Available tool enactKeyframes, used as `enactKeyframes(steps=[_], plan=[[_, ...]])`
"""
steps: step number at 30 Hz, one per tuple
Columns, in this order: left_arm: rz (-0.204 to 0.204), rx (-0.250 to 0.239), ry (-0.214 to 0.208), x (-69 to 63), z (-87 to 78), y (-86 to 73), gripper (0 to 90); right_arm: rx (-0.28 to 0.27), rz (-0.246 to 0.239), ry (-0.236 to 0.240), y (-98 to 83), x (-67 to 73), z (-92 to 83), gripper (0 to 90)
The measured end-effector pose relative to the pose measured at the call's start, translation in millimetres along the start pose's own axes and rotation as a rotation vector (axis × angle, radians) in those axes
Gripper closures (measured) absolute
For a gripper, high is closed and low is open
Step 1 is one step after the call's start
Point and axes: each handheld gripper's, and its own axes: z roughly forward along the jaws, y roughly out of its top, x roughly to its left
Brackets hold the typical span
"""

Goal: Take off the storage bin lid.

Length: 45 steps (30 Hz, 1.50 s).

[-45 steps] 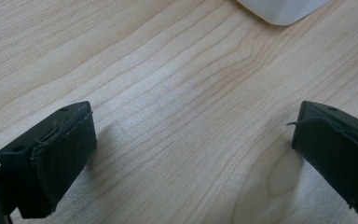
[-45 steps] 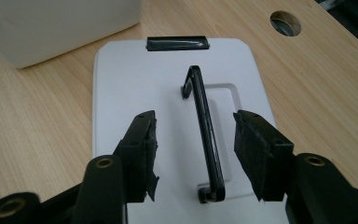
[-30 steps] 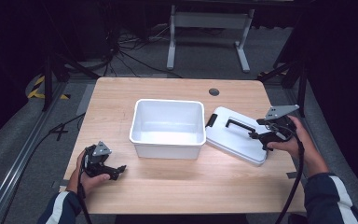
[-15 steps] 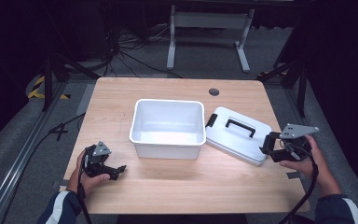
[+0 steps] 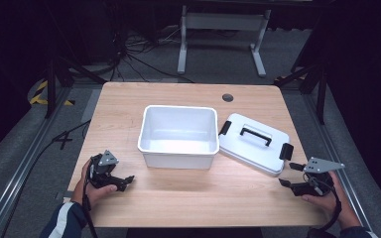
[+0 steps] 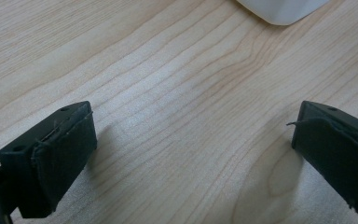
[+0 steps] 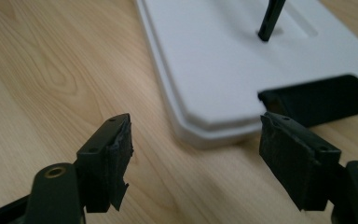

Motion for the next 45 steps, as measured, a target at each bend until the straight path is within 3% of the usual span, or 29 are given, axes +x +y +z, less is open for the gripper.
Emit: enactKeyframes(steps=[3, 7, 13, 41, 45], plan=[[0.001, 0.0, 0.0, 0.0, 0.0, 0.0, 0.3, -0.001, 0.027, 0.017, -7.0, 1.4, 3.5, 26.3], [0.0, 0.0, 0.0, 0.0, 0.0, 0.0, 0.3, -0.002, 0.07, 0.006, -18.1, 2.6, 10.5, 24.4], [0.0, -0.001, 0.001, 0.1, 0.1, 0.0, 0.3, 0.014, 0.102, 0.011, -23.8, 2.4, 16.7, 20.1], [-0.002, 0.0, 0.002, 0.1, 0.1, 0.1, 0.2, 0.015, 0.111, 0.004, -23.6, 3.0, 17.1, 19.5], [0.015, -0.002, 0.013, 1.5, -0.1, 0.5, 0.2, 0.015, 0.113, 0.002, -23.6, 3.0, 17.2, 19.1]])
